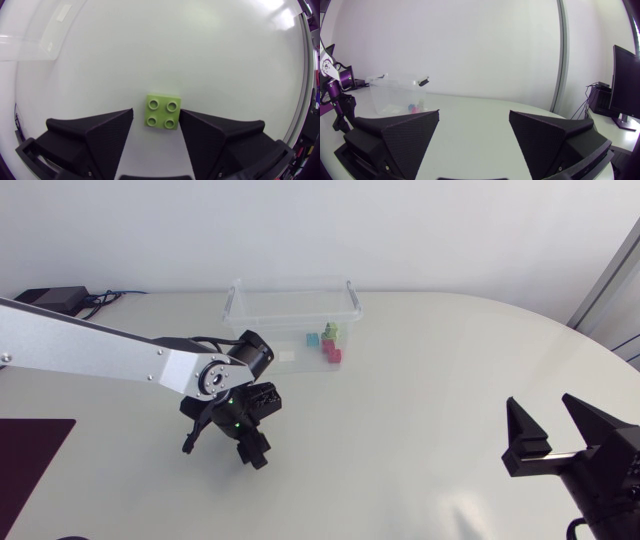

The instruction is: Place the duplo bricks in the container

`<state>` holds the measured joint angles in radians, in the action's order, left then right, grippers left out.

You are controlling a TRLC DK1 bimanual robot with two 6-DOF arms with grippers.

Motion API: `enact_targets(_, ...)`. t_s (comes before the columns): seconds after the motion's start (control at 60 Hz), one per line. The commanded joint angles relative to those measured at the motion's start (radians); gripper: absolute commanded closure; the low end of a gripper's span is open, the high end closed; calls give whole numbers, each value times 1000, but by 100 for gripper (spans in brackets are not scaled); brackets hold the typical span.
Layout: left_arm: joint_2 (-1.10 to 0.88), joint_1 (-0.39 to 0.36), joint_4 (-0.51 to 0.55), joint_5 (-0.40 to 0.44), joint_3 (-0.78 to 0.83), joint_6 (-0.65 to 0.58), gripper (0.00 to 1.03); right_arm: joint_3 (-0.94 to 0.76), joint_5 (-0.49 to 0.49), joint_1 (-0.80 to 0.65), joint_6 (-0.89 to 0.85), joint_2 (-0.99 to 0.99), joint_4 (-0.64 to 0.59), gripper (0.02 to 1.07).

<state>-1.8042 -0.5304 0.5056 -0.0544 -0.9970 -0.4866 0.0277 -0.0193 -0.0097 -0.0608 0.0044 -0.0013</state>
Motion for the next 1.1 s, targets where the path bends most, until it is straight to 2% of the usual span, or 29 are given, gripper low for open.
enact_targets(0.0, -23, 6, 2, 1, -29, 25, 61, -28, -2, -10, -19, -9, -9, 6)
enact_targets(0.1, -18, -3, 17, 5, -25, 25, 72, -28, -2, -10, -19, -7, -9, 6)
enact_targets(0.317, 74, -8, 44, 11, -14, 25, 72, -28, -2, -10, -19, -7, -9, 6)
enact_targets(0.467, 218, -5, 51, 10, -23, 25, 72, -28, -2, -10, -19, -7, -9, 6)
enact_targets(0.8, 322, 66, 59, 10, -114, 39, 72, -28, -2, -10, -19, -7, -9, 6)
enact_targets(0.883, 328, 78, 30, 10, -158, 68, 72, -28, -2, -10, -19, -7, -9, 6)
enact_targets(0.933, 330, 95, -33, 10, -178, 98, 72, -28, -2, -10, -19, -7, -9, 6)
enact_targets(1.083, 307, 112, -133, 10, -229, 157, 72, -28, -2, -10, -19, -9, -9, 6)
